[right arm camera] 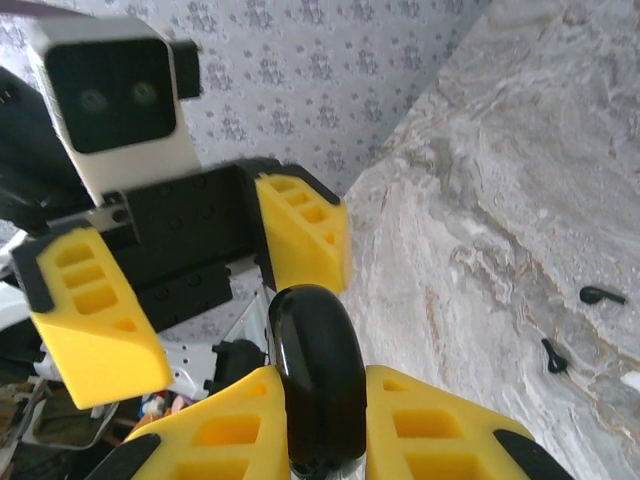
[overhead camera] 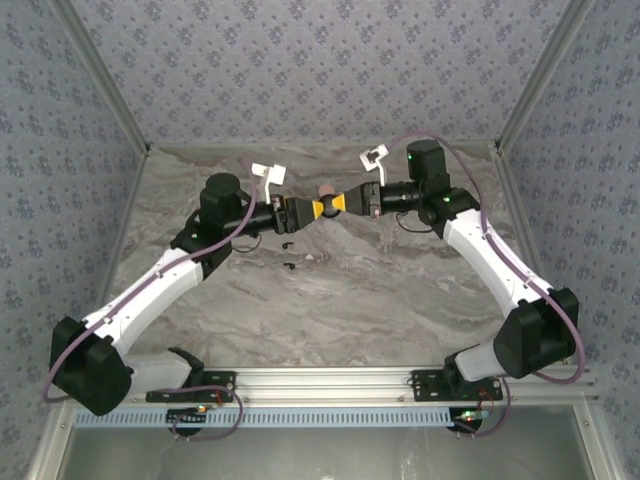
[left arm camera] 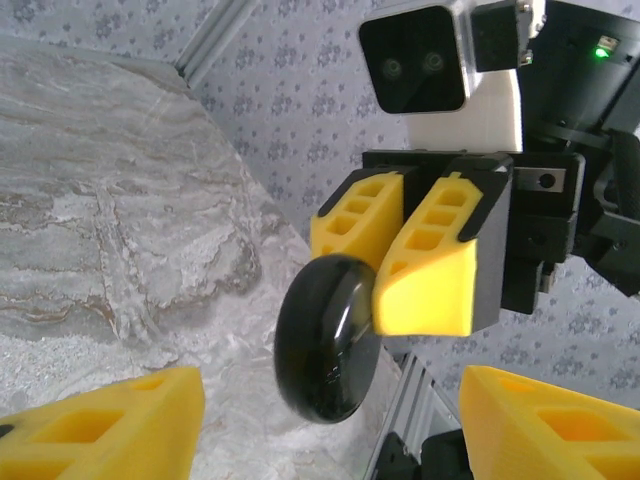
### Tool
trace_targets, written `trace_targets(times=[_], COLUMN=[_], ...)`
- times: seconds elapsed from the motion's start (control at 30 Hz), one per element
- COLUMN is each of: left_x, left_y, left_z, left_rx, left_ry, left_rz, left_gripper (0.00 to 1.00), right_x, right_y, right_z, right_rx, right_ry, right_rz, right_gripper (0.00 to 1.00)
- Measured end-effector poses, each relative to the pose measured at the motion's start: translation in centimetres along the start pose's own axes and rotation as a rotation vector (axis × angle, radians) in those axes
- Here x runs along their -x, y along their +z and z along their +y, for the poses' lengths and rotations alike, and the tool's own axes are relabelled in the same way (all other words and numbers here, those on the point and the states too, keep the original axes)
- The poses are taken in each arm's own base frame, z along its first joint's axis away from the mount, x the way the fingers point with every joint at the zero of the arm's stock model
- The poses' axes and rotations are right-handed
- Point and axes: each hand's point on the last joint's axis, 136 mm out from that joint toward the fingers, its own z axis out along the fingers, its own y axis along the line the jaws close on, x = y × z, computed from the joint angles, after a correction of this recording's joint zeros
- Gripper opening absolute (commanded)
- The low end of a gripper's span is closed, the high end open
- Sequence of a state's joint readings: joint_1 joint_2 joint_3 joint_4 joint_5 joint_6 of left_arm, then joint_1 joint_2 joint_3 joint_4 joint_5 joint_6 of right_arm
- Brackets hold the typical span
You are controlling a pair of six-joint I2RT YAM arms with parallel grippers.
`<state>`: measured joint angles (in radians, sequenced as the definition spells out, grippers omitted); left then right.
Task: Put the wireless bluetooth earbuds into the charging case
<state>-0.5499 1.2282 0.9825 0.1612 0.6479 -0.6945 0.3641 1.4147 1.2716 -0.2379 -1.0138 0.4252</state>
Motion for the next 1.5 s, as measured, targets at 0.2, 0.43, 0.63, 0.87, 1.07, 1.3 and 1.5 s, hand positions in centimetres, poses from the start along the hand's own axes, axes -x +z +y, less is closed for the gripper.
trace_targets(times=[0.2, 0.43, 0.63, 0.87, 1.07, 1.3, 1.5], left_x=[-0.1, 0.5, 0.8, 1.1, 1.0, 1.0, 1.0], left_y=[0.1, 0.4, 0.4, 0.4, 0.5, 0.6, 0.7], left_z=[0.3, -0.9, -1.6, -1.9, -2.2, -2.4, -2.5], left_rx=[0.009, -0.03, -0.055, -0.066, -0.075, -0.085, -0.087], left_ry=[-0.021, -0.005, 0.003, 0.005, 0.01, 0.013, 0.012], left_rz=[-0.023, -0.052, -0.069, -0.08, -0.08, -0.08, -0.079], left_gripper=[0.71, 0.66, 0.57, 0.48, 0.42, 0.3, 0.21], right_x=[1.9, 2.1, 1.7, 1.5, 1.4, 1.4, 1.4], right_y=[-0.4, 0.3, 0.7, 0.9, 0.9, 0.9, 0.7], right_z=[1.5, 2.7, 3.1, 3.2, 3.2, 3.1, 3.3], right_rx=[0.022, 0.05, 0.061, 0.064, 0.062, 0.053, 0.047], right_ry=[-0.02, -0.024, -0.027, -0.024, -0.022, -0.025, -0.038], right_rz=[-0.071, -0.075, -0.063, -0.055, -0.051, -0.055, -0.06], right_gripper=[0.19, 0.19, 0.2, 0.2, 0.2, 0.2, 0.2])
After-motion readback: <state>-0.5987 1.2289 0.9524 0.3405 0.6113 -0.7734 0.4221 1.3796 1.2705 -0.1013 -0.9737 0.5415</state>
